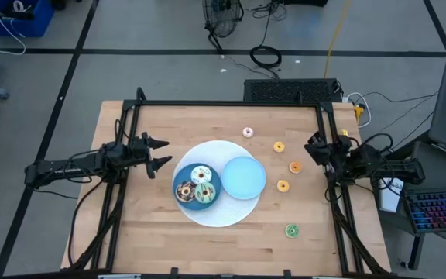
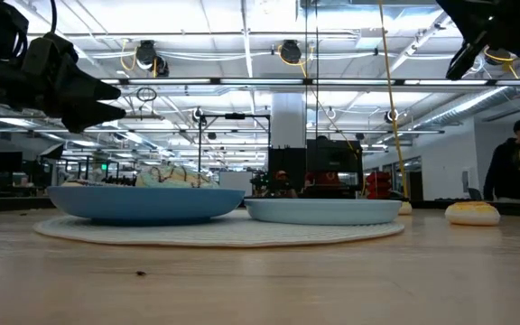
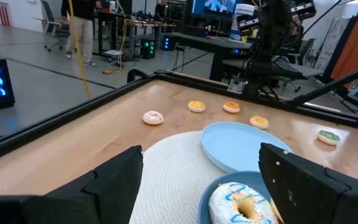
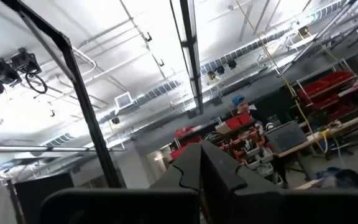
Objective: Pick & Place donuts
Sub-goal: Put the small white donut on the light blue plate
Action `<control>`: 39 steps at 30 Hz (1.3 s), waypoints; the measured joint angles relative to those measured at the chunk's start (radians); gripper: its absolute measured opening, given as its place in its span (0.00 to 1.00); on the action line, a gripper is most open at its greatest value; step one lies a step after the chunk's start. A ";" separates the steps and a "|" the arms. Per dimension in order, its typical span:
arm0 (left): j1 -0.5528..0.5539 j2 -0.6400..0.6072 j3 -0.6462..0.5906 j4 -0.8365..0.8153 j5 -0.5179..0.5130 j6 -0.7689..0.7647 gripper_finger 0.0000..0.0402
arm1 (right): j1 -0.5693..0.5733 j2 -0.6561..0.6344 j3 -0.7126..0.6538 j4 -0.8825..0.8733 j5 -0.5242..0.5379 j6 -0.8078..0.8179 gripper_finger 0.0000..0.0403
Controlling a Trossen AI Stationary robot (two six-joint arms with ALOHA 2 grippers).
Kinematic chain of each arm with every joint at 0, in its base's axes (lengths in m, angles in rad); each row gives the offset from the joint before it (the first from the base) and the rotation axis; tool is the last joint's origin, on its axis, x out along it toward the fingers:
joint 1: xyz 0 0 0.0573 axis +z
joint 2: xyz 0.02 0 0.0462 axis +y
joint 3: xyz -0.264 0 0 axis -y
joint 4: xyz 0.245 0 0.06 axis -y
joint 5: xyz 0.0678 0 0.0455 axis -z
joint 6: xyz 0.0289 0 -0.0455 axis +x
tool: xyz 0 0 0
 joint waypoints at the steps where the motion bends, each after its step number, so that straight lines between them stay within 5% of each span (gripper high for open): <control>1: 0.000 0.000 0.000 0.000 0.000 0.000 0.78 | 0.000 0.000 0.000 0.000 -0.001 -0.013 0.00; 8: 0.000 0.000 0.000 0.000 0.000 0.000 0.78 | 0.000 0.000 0.000 -0.004 0.010 -0.120 0.00; 12: 0.000 0.000 0.000 0.000 0.000 0.000 0.77 | 0.000 0.047 0.016 -0.046 0.278 -0.149 0.00; 15: 0.000 0.000 0.000 0.000 0.000 0.000 0.77 | -0.001 0.189 0.089 -0.320 0.389 -0.131 0.01; 19: 0.000 0.000 0.000 0.000 0.001 0.000 0.77 | -0.035 0.470 0.267 -0.328 0.426 -0.122 0.09; 25: 0.000 0.000 0.000 -0.001 0.001 0.001 0.79 | -0.185 0.924 0.705 -0.649 0.348 -0.223 0.38; 31: 0.000 0.000 0.000 -0.004 -0.007 0.001 0.78 | -0.422 1.347 1.135 -1.141 0.103 -0.196 0.55; 35: 0.000 0.000 0.000 -0.005 -0.014 0.001 0.78 | -0.501 1.531 1.273 -1.250 -0.003 -0.246 0.61; 39: 0.000 0.000 0.000 -0.005 -0.015 0.001 0.79 | -0.525 1.659 1.355 -1.275 -0.003 -0.311 0.63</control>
